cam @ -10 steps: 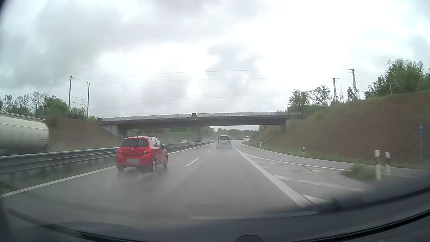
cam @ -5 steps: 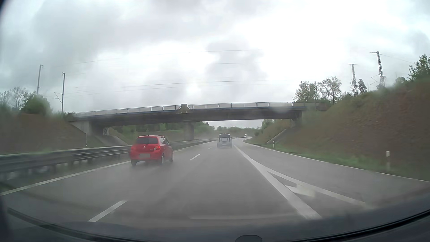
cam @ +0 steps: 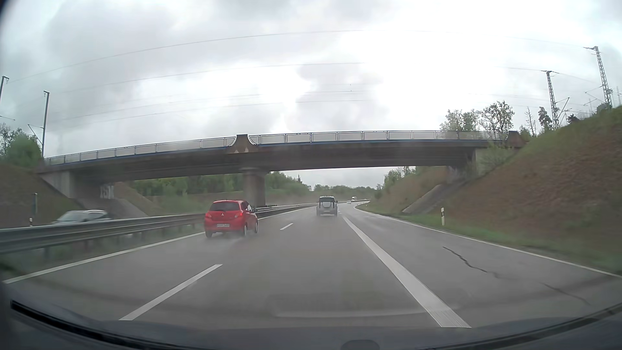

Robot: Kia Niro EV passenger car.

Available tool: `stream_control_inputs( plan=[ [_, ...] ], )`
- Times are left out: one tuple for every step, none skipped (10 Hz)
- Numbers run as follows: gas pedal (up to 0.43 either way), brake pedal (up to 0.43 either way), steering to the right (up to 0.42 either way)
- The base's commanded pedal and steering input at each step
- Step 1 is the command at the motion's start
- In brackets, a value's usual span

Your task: Follow the waypoints while adhering to traffic rules and regulations

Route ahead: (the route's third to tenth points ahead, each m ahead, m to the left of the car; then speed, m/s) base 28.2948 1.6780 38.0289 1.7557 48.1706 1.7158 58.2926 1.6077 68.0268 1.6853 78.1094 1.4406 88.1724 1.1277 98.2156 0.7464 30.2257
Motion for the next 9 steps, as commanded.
stream_control_inputs(
  plan=[
    [0.28,0.0,-0.005],
    [0.28,0.0,-0.005],
    [0.28,0.0,-0.005],
    [0.28,0.0,-0.004],
    [0.287,0.0,-0.004],
    [0.287,0.0,-0.004],
    [0.287,0.0,-0.002],
    [0.287,0.0,0.0],
    [0.287,0.0,0.0]
  ],
)
